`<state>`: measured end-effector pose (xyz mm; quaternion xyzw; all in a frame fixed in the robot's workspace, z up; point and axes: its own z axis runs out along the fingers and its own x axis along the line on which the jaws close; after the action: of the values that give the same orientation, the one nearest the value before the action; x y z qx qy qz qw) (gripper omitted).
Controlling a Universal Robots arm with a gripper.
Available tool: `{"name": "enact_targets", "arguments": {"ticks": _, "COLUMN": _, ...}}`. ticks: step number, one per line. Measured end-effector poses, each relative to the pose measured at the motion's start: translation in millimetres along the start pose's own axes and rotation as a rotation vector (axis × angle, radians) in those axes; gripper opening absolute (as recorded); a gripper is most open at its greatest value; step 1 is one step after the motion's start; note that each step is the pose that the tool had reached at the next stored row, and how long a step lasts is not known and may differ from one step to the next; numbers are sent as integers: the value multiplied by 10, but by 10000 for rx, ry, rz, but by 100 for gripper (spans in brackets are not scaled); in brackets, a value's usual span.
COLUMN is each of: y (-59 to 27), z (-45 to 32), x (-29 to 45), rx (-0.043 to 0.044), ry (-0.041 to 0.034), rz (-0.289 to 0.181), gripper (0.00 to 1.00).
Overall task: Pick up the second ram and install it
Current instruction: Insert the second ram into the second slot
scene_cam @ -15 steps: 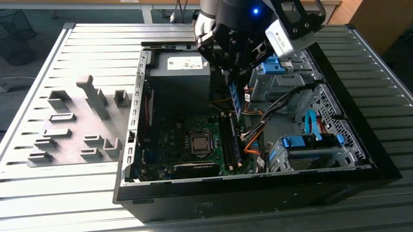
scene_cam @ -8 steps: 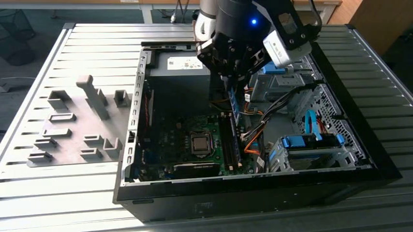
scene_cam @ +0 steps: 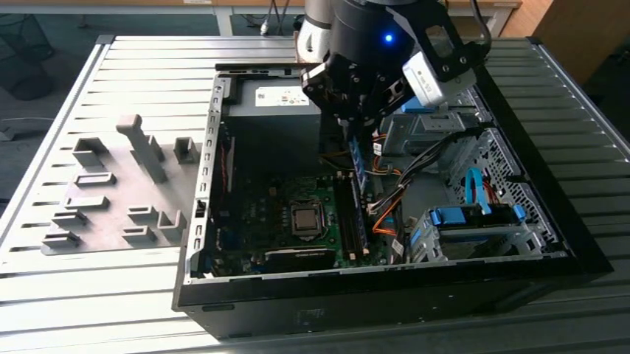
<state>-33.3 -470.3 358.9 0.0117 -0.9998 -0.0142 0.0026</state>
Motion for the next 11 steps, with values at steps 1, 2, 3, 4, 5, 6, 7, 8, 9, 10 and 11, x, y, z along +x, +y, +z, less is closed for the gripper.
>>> {"name": "enact_targets", "arguments": {"ticks": 1, "y": -2, "z": 17, "x": 0, "rx": 0, "ry": 0, "rz": 1, "gripper": 14}}
{"name": "enact_targets", "arguments": {"ticks": 2, "y": -3, "z": 34, "x": 0, "rx": 1, "ry": 0, "rz": 2, "gripper": 14}}
{"name": "enact_targets", "arguments": {"ticks": 3, "y": -3, "z": 52, "x": 0, "rx": 0, "ry": 0, "rz": 3, "gripper": 14}}
{"name": "enact_targets", "arguments": {"ticks": 4, "y": -4, "z": 70, "x": -1, "rx": 1, "ry": 0, "rz": 3, "gripper": 14}}
{"name": "enact_targets", "arguments": {"ticks": 5, "y": -4, "z": 88, "x": -1, "rx": 1, "ry": 0, "rz": 3, "gripper": 14}}
{"name": "enact_targets", "arguments": {"ticks": 6, "y": -5, "z": 106, "x": -1, "rx": 1, "ry": 0, "rz": 3, "gripper": 14}}
{"name": "enact_targets", "arguments": {"ticks": 7, "y": -7, "z": 125, "x": -1, "rx": 2, "ry": 1, "rz": 4, "gripper": 14}}
{"name": "enact_targets", "arguments": {"ticks": 8, "y": -10, "z": 142, "x": -1, "rx": 1, "ry": 0, "rz": 3, "gripper": 14}}
{"name": "enact_targets", "arguments": {"ticks": 9, "y": -18, "z": 154, "x": -1, "rx": 3, "ry": 1, "rz": 3, "gripper": 14}}
{"name": "enact_targets", "arguments": {"ticks": 10, "y": -27, "z": 158, "x": -1, "rx": 4, "ry": 2, "rz": 2, "gripper": 14}}
{"name": "enact_targets", "arguments": {"ticks": 11, "y": -32, "z": 160, "x": 0, "rx": 2, "ry": 1, "rz": 3, "gripper": 14}}
